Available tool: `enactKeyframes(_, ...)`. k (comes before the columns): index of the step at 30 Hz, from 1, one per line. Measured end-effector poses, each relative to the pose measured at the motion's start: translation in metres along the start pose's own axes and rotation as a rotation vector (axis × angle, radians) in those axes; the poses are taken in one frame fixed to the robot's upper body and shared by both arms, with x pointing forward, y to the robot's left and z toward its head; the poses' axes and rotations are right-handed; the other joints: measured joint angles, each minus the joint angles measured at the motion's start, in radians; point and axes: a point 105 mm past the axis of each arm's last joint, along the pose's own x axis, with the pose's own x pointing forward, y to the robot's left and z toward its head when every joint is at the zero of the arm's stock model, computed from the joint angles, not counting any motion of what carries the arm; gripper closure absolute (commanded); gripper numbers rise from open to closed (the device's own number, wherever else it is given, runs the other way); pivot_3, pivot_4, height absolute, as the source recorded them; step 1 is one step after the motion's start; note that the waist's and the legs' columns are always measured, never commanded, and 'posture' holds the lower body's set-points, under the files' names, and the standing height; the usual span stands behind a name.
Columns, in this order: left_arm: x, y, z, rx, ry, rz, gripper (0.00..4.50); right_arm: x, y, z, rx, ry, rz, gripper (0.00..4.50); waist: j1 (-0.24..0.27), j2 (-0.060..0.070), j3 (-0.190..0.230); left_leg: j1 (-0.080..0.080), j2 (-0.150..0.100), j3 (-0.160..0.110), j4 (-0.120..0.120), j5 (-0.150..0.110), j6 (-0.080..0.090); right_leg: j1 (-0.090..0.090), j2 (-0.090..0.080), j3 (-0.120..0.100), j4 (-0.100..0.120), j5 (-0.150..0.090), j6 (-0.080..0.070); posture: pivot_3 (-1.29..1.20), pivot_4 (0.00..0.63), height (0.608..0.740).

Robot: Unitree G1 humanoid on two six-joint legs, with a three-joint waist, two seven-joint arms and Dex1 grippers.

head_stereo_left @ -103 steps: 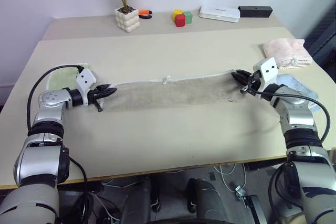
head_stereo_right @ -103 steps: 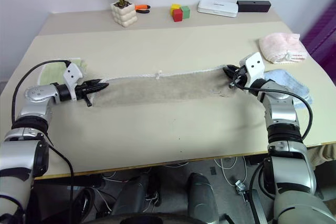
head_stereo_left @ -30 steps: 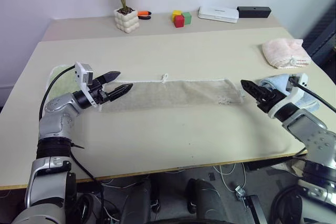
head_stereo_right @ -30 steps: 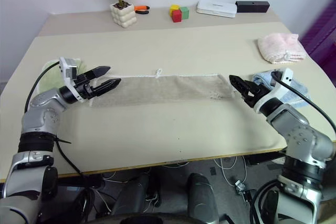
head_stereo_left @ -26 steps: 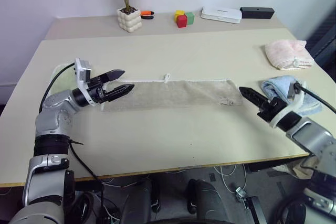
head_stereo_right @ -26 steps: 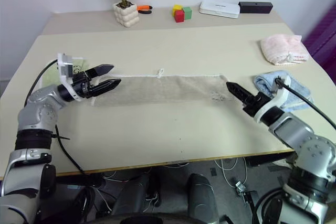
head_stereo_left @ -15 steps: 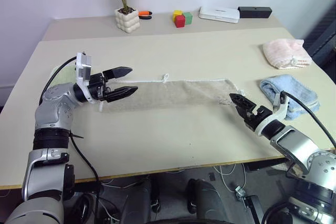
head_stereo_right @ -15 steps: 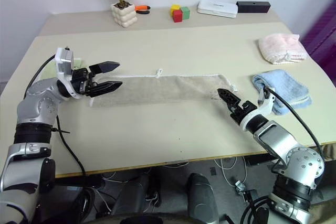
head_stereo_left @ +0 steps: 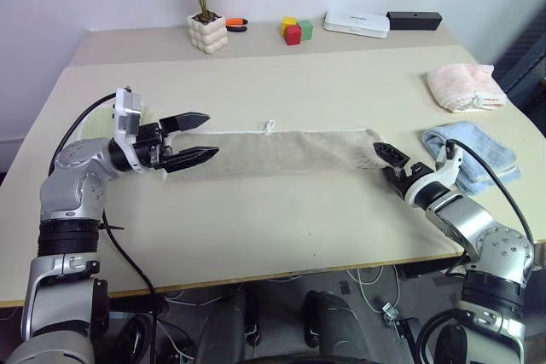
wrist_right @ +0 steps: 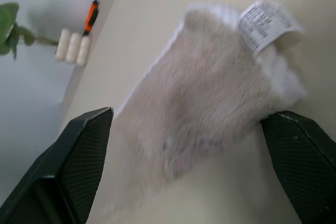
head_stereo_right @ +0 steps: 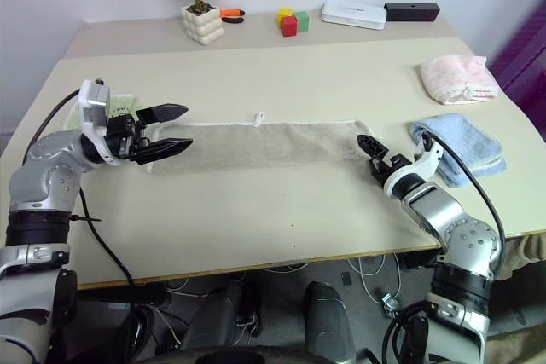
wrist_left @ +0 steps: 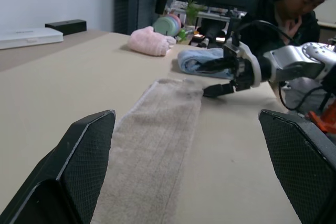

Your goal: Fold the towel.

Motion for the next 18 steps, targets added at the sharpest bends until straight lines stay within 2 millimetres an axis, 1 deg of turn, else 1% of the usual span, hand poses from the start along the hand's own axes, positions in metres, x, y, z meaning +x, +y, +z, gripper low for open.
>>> enactKeyframes(4,0.000,-0.001,0.004,0.018,-0.008,0.015,0.00,0.007,-0.011,0.004,0.015,-0.032,-0.049,2.91,0.000,0.000,0.000,0.000,0.000,0.000,0.000,0.000,0.000,0.000,0.000,0.000,0.000,0.000,0.000,0.00,0.150,0.740)
enactKeyframes(5,-0.001,-0.001,0.004,0.020,-0.012,0.016,0.00,0.008,-0.012,0.004,0.018,-0.039,-0.051,3.42,-0.001,0.000,0.000,0.000,0.000,0.000,0.000,0.000,0.000,0.000,0.000,0.000,0.000,0.000,0.000,0.00,0.150,0.740)
enactKeyframes(7,-0.002,-0.003,0.003,0.015,-0.017,0.019,0.00,0.011,-0.005,0.006,0.007,-0.046,-0.034,4.40,-0.004,-0.001,0.000,0.000,0.000,0.000,0.000,0.000,0.000,0.000,0.000,0.000,0.000,0.000,0.000,0.00,0.150,0.740)
enactKeyframes(9,-0.002,-0.002,0.003,0.011,-0.018,0.024,0.00,0.012,-0.002,0.008,-0.013,-0.058,-0.031,4.46,-0.002,-0.002,-0.001,0.000,0.000,0.000,0.000,0.000,0.000,0.000,0.000,0.000,0.000,0.000,0.000,0.00,0.150,0.740)
enactKeyframes(14,-0.003,-0.002,0.003,0.012,-0.020,0.031,0.00,0.012,-0.004,0.009,-0.113,-0.064,-0.062,4.46,0.002,-0.001,-0.001,0.000,0.000,0.000,0.000,0.000,0.000,0.000,-0.001,0.000,-0.001,0.000,0.000,0.00,0.150,0.740)
enactKeyframes(17,-0.003,-0.002,0.003,0.015,-0.021,0.032,0.00,0.005,-0.012,0.018,-0.217,-0.064,-0.103,4.46,0.005,-0.001,-0.001,-0.002,0.000,0.000,0.000,0.000,0.000,-0.002,-0.001,0.000,-0.001,0.000,0.000,0.00,0.150,0.740)
enactKeyframes(18,-0.003,-0.002,0.003,0.016,-0.022,0.032,0.00,0.002,-0.016,0.021,-0.283,-0.054,-0.126,4.46,0.004,-0.001,0.000,-0.003,0.000,0.000,0.000,0.000,0.000,-0.003,-0.001,0.000,-0.001,0.000,0.000,0.00,0.150,0.740)
